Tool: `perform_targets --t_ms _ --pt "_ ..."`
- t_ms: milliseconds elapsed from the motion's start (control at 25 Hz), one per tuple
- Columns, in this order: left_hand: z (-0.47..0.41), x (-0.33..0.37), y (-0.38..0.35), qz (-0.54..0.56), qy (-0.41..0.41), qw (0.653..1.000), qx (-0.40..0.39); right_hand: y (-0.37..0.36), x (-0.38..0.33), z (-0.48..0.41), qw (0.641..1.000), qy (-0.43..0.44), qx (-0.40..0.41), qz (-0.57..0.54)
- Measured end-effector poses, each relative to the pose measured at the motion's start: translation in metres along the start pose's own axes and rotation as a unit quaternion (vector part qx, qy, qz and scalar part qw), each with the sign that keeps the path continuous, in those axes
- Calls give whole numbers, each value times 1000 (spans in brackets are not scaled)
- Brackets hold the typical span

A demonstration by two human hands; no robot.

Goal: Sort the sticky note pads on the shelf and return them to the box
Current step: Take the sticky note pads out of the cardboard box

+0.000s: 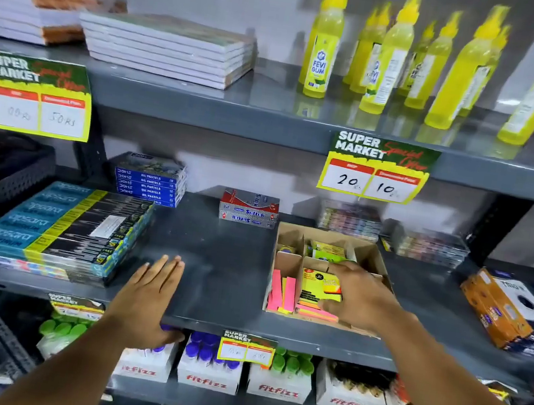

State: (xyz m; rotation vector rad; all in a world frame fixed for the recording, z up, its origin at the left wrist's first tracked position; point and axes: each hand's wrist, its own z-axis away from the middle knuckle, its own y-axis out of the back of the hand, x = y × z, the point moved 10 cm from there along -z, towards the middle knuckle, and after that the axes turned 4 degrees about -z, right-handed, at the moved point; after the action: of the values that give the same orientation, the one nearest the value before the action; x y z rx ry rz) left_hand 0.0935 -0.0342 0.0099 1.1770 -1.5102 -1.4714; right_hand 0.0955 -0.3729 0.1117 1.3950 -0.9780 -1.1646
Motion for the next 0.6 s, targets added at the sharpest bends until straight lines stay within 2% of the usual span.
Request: perform_targets --t_ms 160,320,480,600 --pt "-16 -11 -22 -8 -9 1000 -26 -21 21 -19 992 -75 -85 -49" --pt "-23 -13 -34 4 -12 999 -31 -20 25 -22 979 -128 3 -157" --pt "-22 -13 -34 20 -16 999 -28 -32 10 -15 985 -85 -46 -144" --pt "-21 -14 -35 16 -13 999 -28 -36 26 -13 953 -153 -38 -260"
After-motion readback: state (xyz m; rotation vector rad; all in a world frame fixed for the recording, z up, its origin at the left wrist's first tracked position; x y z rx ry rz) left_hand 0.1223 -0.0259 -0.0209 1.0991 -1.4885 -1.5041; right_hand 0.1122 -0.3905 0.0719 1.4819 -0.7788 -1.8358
